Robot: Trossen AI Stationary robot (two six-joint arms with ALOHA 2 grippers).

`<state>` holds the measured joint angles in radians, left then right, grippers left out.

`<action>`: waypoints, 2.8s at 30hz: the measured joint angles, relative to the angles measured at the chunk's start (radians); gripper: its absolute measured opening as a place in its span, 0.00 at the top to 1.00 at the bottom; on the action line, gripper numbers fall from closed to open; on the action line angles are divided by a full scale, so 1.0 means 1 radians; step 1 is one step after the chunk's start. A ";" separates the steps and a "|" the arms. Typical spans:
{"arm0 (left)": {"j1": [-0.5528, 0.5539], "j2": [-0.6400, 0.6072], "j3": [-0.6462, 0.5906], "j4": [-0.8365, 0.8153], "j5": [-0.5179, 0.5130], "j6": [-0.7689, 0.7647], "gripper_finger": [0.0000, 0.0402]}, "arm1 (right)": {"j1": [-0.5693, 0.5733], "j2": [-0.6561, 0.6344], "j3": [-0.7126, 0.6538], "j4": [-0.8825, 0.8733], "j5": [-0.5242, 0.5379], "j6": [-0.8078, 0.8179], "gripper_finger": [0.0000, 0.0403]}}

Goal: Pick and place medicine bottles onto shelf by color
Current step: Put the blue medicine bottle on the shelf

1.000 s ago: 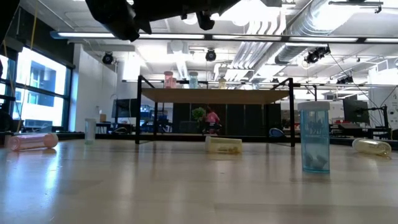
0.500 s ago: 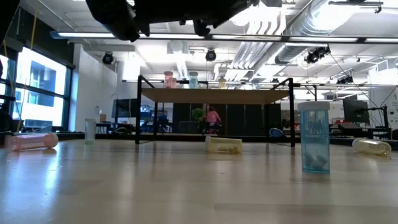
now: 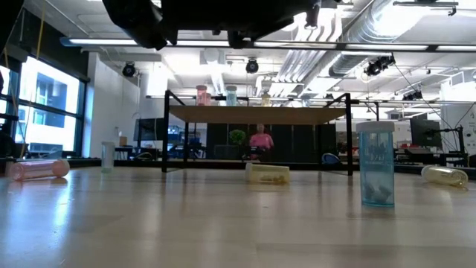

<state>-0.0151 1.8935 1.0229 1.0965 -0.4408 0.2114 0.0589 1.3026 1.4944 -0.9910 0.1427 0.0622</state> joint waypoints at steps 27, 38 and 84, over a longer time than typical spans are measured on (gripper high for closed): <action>0.037 -0.326 0.000 -0.708 0.146 -0.101 0.45 | -0.155 -0.061 0.268 0.017 0.226 -0.155 0.74; 0.055 -0.411 -0.005 -0.846 0.216 -0.136 0.45 | -0.336 -0.078 0.324 0.029 0.085 -0.218 0.74; 0.047 -0.460 -0.405 -0.550 0.221 -0.400 0.45 | -0.733 0.007 -0.299 0.299 -0.240 -0.016 0.74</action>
<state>0.0315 1.4334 0.6178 0.5461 -0.2199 -0.1884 -0.6739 1.3098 1.1950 -0.6922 -0.0976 0.0460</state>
